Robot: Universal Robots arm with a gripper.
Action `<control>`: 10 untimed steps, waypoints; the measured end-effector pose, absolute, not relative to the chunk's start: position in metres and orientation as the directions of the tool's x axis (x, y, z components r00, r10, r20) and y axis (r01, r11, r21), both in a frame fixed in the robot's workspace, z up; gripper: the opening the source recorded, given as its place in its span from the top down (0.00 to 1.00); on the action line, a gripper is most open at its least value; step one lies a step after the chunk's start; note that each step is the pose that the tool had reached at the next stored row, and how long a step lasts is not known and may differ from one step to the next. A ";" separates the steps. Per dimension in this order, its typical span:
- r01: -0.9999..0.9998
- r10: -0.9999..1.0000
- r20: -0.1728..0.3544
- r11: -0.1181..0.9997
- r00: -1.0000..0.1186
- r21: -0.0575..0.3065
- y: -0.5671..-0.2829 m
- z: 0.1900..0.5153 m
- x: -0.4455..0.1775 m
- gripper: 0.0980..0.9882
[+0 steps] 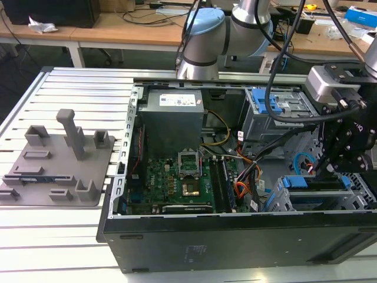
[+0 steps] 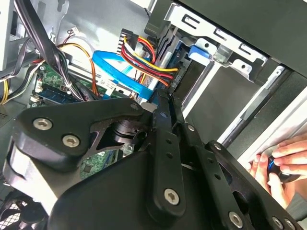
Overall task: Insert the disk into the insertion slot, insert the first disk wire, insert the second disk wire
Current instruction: 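Insert the second disk wire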
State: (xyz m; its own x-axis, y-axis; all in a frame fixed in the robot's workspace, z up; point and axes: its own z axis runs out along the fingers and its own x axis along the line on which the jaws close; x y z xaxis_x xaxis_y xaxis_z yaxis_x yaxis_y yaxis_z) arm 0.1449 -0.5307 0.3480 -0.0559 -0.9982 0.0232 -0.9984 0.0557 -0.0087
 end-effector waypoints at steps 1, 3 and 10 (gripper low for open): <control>-0.998 -0.998 0.023 0.055 -0.056 -0.008 -0.531 0.348 0.145 0.93; -0.998 -0.998 0.024 0.054 -0.055 -0.007 -0.531 0.347 0.145 0.93; -0.999 -0.999 0.024 0.048 -0.048 -0.002 -0.531 0.343 0.146 0.93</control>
